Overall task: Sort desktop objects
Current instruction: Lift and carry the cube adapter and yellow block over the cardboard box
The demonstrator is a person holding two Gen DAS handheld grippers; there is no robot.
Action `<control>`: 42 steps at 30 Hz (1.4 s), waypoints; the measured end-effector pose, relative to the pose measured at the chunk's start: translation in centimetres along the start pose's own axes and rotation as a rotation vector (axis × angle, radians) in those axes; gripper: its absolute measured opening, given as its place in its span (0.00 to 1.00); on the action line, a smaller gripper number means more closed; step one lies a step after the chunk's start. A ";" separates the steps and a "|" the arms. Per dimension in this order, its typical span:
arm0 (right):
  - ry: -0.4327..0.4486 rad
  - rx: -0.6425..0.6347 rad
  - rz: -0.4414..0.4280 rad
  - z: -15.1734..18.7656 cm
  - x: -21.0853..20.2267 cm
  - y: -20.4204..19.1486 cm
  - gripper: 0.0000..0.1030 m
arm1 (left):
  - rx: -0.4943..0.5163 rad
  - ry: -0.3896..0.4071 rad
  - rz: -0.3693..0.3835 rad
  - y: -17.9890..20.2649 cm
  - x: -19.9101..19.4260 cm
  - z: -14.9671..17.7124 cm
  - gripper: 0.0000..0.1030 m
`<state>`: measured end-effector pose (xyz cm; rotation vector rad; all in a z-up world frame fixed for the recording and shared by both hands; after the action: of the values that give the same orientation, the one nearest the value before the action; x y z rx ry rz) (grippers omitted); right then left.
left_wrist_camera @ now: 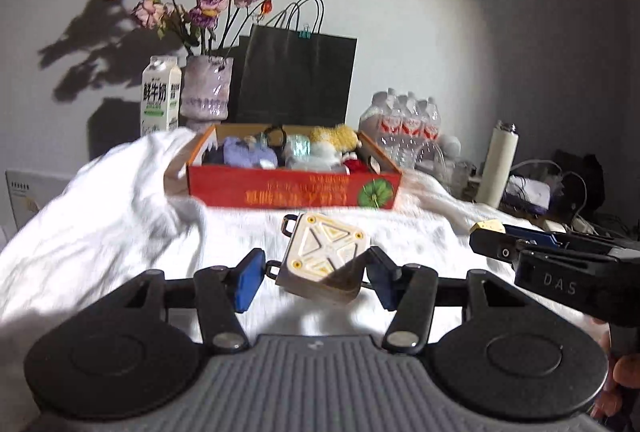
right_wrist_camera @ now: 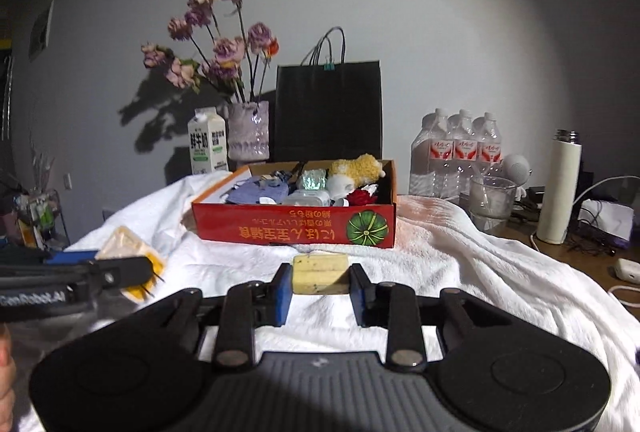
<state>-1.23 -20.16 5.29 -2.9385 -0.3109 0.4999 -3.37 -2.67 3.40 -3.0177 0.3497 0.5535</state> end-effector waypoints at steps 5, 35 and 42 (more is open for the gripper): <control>0.020 -0.040 -0.017 1.2 -2.4 -1.8 0.28 | 0.008 -0.014 0.001 0.5 -1.3 1.0 0.55; 0.044 -0.054 -0.075 -11.0 7.9 2.1 0.28 | 0.030 0.044 0.076 -8.0 8.7 -13.1 0.55; -0.071 -0.062 -0.109 -17.1 18.7 3.4 0.28 | -0.017 -0.070 0.047 -12.1 19.8 -17.5 0.55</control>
<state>22.44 -21.01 14.83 -2.9471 -0.5013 0.5904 23.47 3.32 12.86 -3.0043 0.4152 0.6668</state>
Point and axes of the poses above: each gripper's, at about its wrist camera, not at the fingertips, and x roughly the way its jaws point, y to its right, z to its underside, the point moved 8 cm from there along x, roughly the way its jaws point, and after that the axes turned 9 degrees about x, right-handed, at the moved point
